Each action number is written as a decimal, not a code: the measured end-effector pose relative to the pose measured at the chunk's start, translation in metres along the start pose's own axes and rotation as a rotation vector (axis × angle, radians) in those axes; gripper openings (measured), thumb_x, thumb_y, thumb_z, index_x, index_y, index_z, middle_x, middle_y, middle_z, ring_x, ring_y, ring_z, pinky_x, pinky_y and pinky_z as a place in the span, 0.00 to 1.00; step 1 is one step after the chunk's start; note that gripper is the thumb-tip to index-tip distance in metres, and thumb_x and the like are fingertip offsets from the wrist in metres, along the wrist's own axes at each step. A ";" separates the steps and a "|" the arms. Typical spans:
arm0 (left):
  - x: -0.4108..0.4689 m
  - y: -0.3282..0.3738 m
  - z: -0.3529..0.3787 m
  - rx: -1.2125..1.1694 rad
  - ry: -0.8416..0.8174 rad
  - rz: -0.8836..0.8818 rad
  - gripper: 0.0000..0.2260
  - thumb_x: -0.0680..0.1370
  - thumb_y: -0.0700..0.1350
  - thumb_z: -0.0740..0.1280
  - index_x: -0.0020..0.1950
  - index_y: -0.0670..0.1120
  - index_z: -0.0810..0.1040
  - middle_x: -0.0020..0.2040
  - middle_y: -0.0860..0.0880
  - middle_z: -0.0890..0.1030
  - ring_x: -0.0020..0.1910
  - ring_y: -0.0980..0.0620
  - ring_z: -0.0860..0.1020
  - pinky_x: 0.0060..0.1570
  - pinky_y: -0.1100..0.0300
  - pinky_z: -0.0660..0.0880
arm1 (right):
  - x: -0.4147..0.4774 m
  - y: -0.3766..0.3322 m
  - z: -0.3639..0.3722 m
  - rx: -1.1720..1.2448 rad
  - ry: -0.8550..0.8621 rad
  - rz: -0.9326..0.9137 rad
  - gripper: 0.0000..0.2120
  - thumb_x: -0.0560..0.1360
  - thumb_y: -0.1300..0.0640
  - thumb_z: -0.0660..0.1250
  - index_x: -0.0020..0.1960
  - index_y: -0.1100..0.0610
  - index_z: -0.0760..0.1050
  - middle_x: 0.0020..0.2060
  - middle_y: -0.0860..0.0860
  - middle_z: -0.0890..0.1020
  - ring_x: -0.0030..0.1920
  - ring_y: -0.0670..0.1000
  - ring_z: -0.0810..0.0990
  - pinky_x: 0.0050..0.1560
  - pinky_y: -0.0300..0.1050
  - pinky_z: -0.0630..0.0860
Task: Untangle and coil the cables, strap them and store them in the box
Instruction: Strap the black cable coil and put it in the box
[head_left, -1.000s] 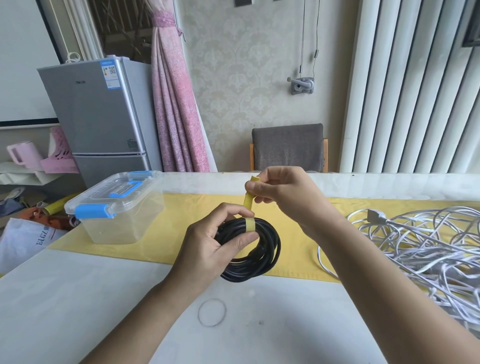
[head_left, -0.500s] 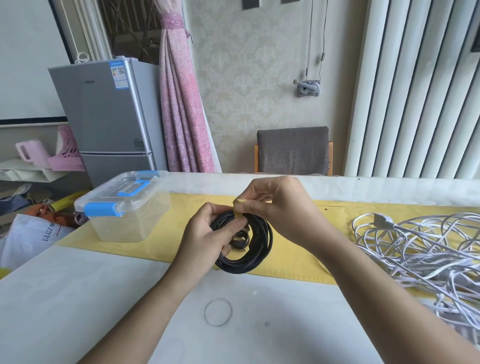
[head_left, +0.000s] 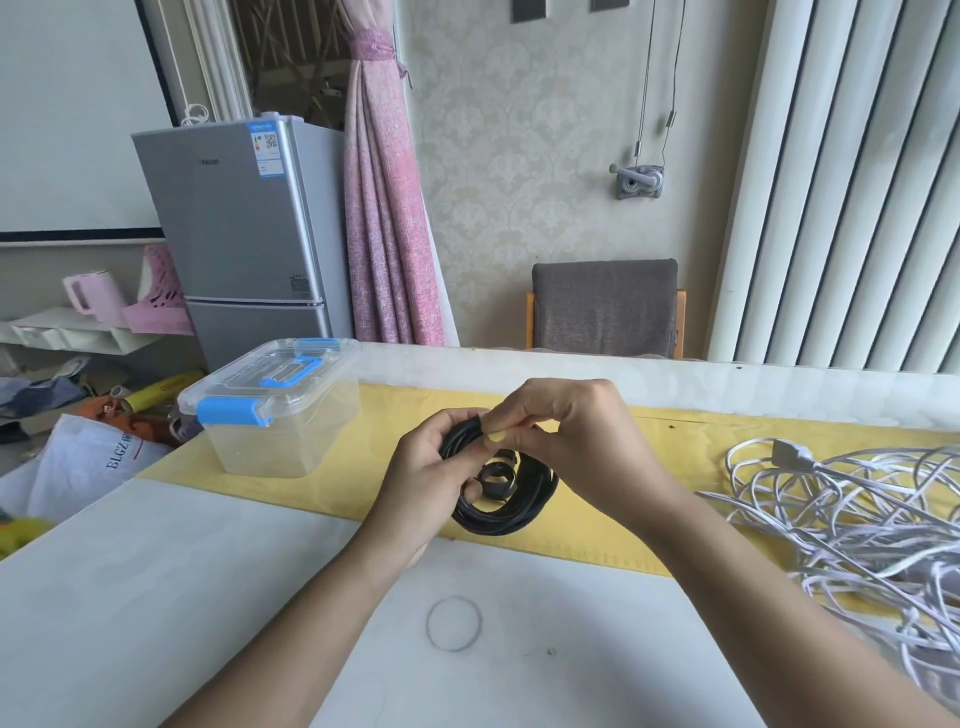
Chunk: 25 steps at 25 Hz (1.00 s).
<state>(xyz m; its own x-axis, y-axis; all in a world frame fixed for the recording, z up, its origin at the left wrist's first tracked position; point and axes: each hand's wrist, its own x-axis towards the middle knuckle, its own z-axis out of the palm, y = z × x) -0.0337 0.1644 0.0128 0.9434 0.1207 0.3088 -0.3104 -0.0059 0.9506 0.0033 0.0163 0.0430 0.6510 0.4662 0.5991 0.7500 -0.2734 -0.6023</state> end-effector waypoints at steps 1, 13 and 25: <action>0.001 0.000 -0.001 -0.008 0.003 -0.009 0.07 0.75 0.36 0.66 0.53 0.40 0.76 0.24 0.57 0.73 0.24 0.59 0.68 0.25 0.66 0.66 | 0.000 0.001 0.001 -0.002 -0.005 -0.011 0.05 0.69 0.65 0.73 0.42 0.56 0.84 0.38 0.45 0.84 0.40 0.41 0.82 0.43 0.35 0.78; 0.007 -0.006 -0.010 -0.174 -0.015 -0.077 0.06 0.75 0.39 0.65 0.49 0.38 0.79 0.32 0.51 0.70 0.28 0.58 0.67 0.24 0.66 0.65 | -0.004 0.023 0.012 -0.216 -0.008 -0.220 0.04 0.71 0.56 0.73 0.45 0.53 0.84 0.44 0.47 0.73 0.41 0.44 0.74 0.43 0.31 0.70; 0.006 -0.007 -0.009 0.014 -0.033 -0.028 0.11 0.70 0.46 0.70 0.45 0.40 0.74 0.26 0.55 0.72 0.25 0.57 0.67 0.24 0.65 0.64 | -0.002 0.017 0.010 -0.338 -0.014 -0.079 0.12 0.70 0.53 0.73 0.53 0.53 0.80 0.45 0.47 0.79 0.45 0.47 0.78 0.44 0.42 0.75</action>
<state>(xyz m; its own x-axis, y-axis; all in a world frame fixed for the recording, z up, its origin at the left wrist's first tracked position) -0.0274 0.1743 0.0076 0.9550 0.0884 0.2830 -0.2826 -0.0171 0.9591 0.0134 0.0195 0.0267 0.5898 0.5081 0.6277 0.7957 -0.4985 -0.3441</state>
